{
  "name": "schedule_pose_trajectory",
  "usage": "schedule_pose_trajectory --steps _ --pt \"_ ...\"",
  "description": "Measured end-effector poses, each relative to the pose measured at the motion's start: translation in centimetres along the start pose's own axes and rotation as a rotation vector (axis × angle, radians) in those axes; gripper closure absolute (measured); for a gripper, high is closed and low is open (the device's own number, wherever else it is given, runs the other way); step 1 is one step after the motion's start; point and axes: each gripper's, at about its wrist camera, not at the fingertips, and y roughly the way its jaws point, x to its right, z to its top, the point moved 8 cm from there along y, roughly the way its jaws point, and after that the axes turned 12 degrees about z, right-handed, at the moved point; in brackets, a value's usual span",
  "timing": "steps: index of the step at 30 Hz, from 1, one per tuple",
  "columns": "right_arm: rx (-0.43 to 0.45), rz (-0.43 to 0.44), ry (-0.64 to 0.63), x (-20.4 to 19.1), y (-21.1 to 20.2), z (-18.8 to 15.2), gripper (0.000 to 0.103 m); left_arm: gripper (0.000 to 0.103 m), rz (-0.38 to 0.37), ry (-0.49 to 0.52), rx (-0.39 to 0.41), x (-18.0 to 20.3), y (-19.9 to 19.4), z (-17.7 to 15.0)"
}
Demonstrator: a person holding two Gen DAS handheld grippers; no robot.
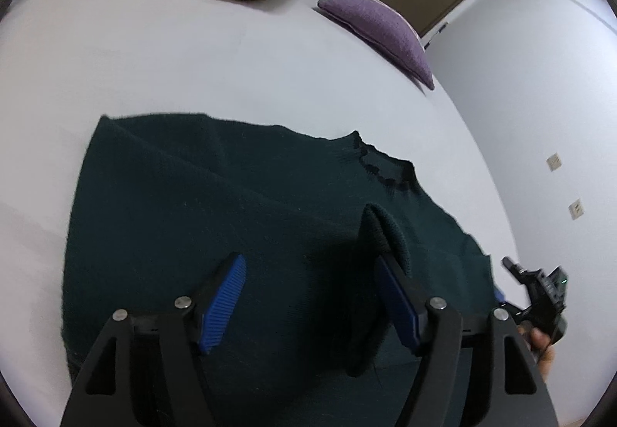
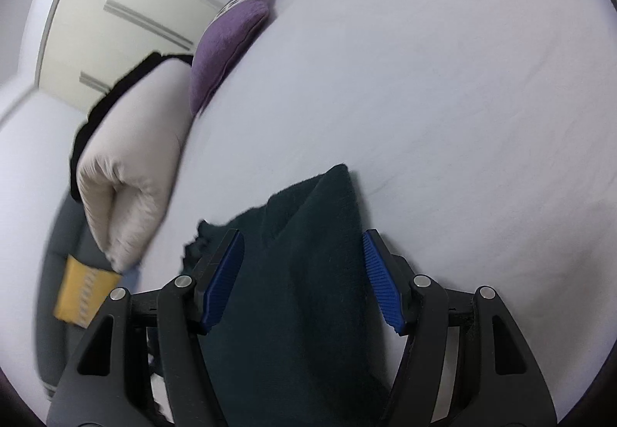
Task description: Fold small clothes
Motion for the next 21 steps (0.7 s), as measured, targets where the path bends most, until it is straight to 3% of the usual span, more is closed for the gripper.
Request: schedule_pose_trajectory --steps 4,9,14,16,19,20,21 --pt "-0.037 -0.032 -0.023 0.2 0.8 0.1 0.057 0.03 0.0 -0.014 0.004 -0.2 0.3 -0.1" --pt "-0.057 -0.042 -0.016 0.5 1.7 0.5 0.069 0.027 -0.066 -0.112 0.007 -1.4 -0.1 0.0" --pt "-0.047 -0.028 0.015 0.9 1.8 0.7 0.07 0.025 -0.043 -0.019 -0.001 0.2 0.3 -0.3" --pt "-0.047 -0.028 0.011 0.9 1.9 0.6 0.071 0.03 0.011 0.032 -0.009 0.6 0.9 -0.5" --pt "-0.054 -0.049 -0.015 0.8 1.9 0.5 0.072 0.067 0.063 0.112 -0.025 1.4 1.5 -1.1" --pt "-0.056 -0.052 -0.021 0.8 1.8 0.5 0.072 0.084 0.09 0.137 -0.028 1.5 1.7 -1.3" --pt "-0.056 -0.055 -0.024 0.7 1.7 0.4 0.072 0.088 0.111 0.153 -0.024 1.4 1.8 -1.4"
